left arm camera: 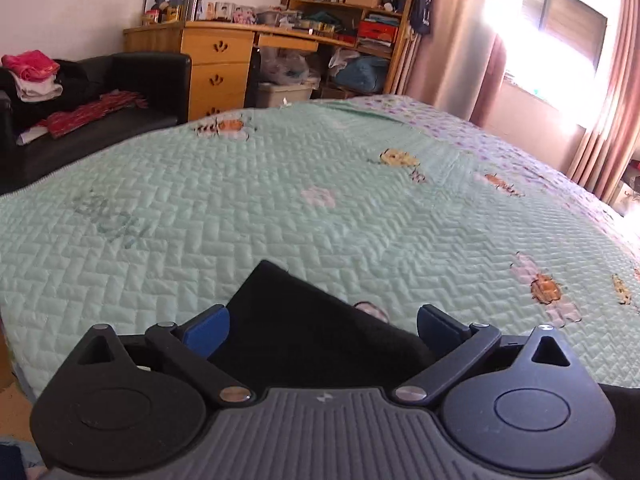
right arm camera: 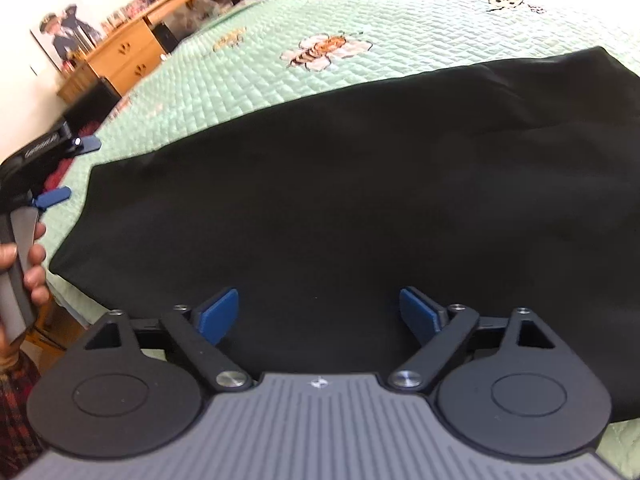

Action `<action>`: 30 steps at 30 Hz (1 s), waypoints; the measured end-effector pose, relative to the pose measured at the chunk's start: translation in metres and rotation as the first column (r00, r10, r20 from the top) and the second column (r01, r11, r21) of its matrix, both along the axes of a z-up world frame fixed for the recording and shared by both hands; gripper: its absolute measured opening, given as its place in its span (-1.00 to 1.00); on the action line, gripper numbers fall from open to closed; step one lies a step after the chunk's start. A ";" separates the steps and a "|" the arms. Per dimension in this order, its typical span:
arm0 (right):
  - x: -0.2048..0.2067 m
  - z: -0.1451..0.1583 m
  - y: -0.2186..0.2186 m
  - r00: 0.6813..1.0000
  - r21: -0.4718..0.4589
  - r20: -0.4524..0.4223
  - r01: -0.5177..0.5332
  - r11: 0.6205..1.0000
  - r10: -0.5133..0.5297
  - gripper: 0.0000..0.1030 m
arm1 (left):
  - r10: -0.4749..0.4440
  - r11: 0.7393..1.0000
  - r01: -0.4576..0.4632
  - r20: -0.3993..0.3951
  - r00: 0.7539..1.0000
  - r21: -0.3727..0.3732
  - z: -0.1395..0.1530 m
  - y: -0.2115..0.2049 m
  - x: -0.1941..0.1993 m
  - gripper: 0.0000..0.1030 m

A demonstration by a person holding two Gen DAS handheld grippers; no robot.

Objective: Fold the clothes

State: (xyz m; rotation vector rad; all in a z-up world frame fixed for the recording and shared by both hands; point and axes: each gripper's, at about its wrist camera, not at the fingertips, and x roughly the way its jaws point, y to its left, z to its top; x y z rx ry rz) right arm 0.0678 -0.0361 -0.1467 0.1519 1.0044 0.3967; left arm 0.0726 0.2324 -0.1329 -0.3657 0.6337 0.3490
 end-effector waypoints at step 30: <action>-0.007 0.005 0.006 0.998 -0.096 0.005 -0.060 0.994 0.061 1.00 | 0.037 0.975 0.031 0.299 0.954 -0.218 0.020 0.009 -0.092 0.95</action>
